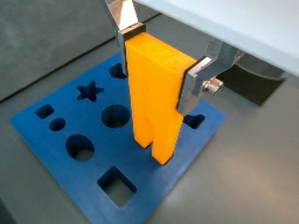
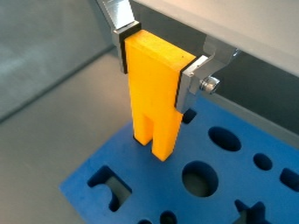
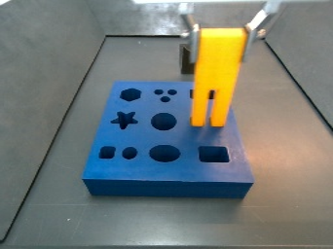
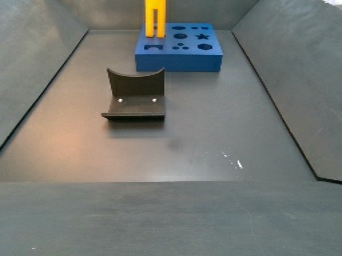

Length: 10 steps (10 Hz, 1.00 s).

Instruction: Insert the double-square object.

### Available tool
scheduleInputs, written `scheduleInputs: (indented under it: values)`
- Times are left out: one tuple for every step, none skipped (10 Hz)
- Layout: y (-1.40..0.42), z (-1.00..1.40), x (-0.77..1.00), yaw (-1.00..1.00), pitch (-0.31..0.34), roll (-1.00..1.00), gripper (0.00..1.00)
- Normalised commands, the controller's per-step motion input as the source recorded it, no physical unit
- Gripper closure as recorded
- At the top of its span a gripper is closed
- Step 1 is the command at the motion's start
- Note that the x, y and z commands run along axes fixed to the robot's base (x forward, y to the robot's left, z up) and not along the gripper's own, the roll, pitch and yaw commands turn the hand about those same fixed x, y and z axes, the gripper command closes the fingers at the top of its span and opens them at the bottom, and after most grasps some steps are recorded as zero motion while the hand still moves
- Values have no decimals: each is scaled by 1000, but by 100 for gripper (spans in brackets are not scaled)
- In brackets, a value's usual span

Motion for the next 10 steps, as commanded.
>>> scheduleInputs:
  values:
    - [0, -86, -303, 0, -3, 0, 100]
    - [0, -157, 0, 117, 0, 31, 100]
    - [-14, -334, 31, 120, 0, 71, 100]
    - [-40, -660, 103, 94, 0, 76, 100]
    - [-3, -806, 109, 111, -16, 27, 100]
    - [-3, -803, 34, 94, -39, 7, 100]
    - [0, -737, 0, 57, -41, 6, 100]
    - [0, -566, 0, 11, -21, 13, 100]
    - [0, -34, 0, 0, 0, 0, 100]
    - [0, 0, 0, 0, 0, 0, 100]
